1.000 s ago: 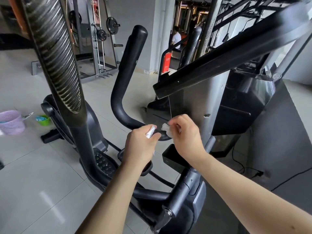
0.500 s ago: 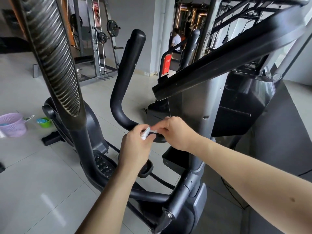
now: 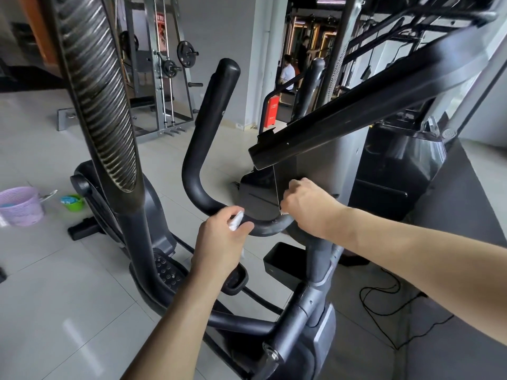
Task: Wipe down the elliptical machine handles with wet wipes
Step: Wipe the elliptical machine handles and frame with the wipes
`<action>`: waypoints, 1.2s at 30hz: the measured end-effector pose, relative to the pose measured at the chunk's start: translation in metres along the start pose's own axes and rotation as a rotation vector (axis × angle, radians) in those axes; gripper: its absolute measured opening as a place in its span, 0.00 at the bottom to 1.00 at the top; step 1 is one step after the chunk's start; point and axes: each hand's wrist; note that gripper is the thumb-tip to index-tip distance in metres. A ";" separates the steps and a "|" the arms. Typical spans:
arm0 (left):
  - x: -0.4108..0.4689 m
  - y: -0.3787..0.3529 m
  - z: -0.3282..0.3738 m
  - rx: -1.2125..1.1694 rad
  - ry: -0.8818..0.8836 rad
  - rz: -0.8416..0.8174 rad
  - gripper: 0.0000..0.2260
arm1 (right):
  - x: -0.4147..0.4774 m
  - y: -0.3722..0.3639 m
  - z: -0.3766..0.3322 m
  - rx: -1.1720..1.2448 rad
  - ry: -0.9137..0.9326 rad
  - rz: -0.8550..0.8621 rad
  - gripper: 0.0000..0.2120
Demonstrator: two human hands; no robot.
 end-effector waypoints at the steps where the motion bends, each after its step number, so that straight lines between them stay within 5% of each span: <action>1: 0.000 0.000 -0.001 -0.002 0.005 0.000 0.11 | 0.002 0.000 -0.003 0.055 -0.030 0.054 0.18; 5: -0.002 -0.001 -0.001 -0.014 0.003 0.009 0.11 | 0.008 -0.027 -0.022 0.421 -0.026 0.213 0.19; 12: -0.001 0.000 -0.002 -0.045 -0.009 -0.002 0.11 | -0.003 -0.050 0.004 0.135 -0.036 0.277 0.23; 16: -0.001 -0.003 -0.004 -0.060 0.011 -0.008 0.11 | -0.009 -0.065 -0.023 0.405 -0.259 0.646 0.24; 22: 0.000 -0.002 -0.004 -0.041 -0.004 0.005 0.13 | -0.034 -0.077 -0.096 0.724 -0.323 0.920 0.10; 29: -0.004 -0.001 0.000 -0.075 0.011 -0.024 0.12 | -0.029 -0.103 -0.074 0.843 -0.695 0.933 0.07; 36: -0.003 -0.001 0.003 -0.082 0.012 -0.023 0.12 | -0.036 -0.099 -0.104 0.966 -0.590 0.974 0.03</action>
Point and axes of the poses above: each hand's wrist, its own x-axis towards the middle knuckle, its own y-axis out of the back of the hand, z = x × y
